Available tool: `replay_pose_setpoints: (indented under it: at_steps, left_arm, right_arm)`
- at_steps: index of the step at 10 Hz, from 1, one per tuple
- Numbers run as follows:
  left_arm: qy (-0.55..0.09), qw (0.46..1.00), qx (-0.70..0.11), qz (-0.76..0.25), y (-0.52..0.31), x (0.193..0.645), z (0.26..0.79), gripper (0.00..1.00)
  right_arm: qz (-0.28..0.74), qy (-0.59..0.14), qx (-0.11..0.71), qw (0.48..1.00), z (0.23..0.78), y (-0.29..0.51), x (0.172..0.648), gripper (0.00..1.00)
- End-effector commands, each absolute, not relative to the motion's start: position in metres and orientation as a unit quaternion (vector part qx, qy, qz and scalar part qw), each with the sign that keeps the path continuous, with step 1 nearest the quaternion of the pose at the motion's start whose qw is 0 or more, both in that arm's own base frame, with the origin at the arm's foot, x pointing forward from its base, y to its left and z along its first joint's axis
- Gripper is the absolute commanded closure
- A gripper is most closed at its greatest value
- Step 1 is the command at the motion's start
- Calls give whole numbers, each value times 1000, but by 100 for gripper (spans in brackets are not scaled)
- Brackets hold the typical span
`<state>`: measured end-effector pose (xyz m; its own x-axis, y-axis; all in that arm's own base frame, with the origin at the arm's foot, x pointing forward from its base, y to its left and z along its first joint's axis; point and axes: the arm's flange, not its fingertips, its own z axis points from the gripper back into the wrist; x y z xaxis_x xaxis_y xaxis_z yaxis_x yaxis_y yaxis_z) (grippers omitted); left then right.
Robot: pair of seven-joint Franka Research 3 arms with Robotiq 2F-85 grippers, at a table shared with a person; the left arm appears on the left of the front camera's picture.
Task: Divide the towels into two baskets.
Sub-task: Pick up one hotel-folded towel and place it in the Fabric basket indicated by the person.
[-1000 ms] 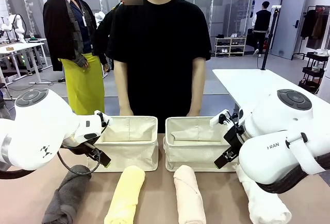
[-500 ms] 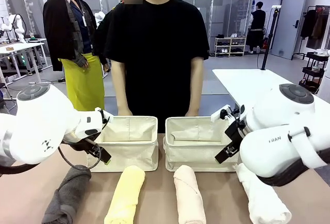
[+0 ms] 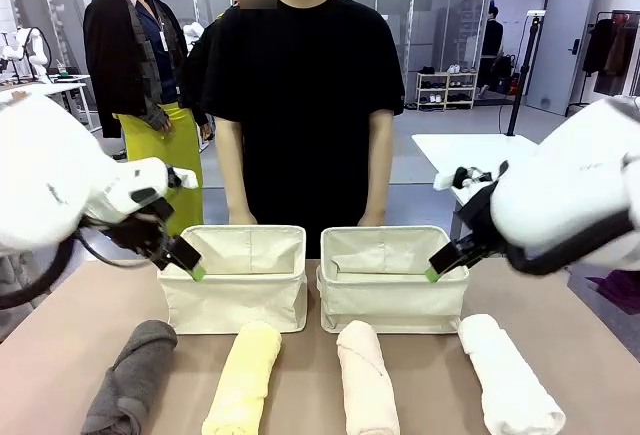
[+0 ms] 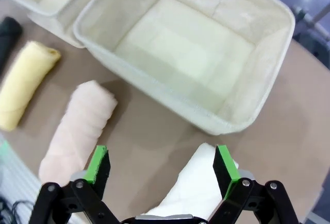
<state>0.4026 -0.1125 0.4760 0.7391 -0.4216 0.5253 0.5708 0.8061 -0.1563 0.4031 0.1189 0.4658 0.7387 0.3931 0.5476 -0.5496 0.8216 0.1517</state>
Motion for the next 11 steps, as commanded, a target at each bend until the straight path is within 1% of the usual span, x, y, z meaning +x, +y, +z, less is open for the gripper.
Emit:
replay_pose_setpoints:
  at_steps: [1,2,3,4,5,6,7,9,11]
  left_arm:
    - [-221,897,-290,-251,-43,392,508,0]
    - [-216,877,-351,-246,-8,386,515,0]
    - [-222,860,-403,-220,30,383,518,0]
    - [-222,847,-448,-177,65,382,516,0]
    - [-222,838,-479,-139,101,381,508,0]
    - [-217,826,-513,-91,136,379,495,0]
    - [-233,813,-530,-59,172,371,479,0]
    - [-272,797,-538,19,228,346,459,0]
    - [-285,797,-529,55,250,327,453,0]
  right_arm:
    - [213,-213,273,914,490,52,406,0]
    - [194,-201,332,901,497,21,404,0]
    - [169,-180,401,882,494,-6,403,0]
    - [138,-173,449,865,490,-34,403,0]
    - [95,-179,480,854,484,-66,405,0]
    - [77,-198,497,841,482,-90,399,0]
    - [43,-209,504,837,479,-115,394,0]
    - [-26,-234,503,832,471,-170,379,0]
    - [-91,-263,503,818,464,-221,361,0]
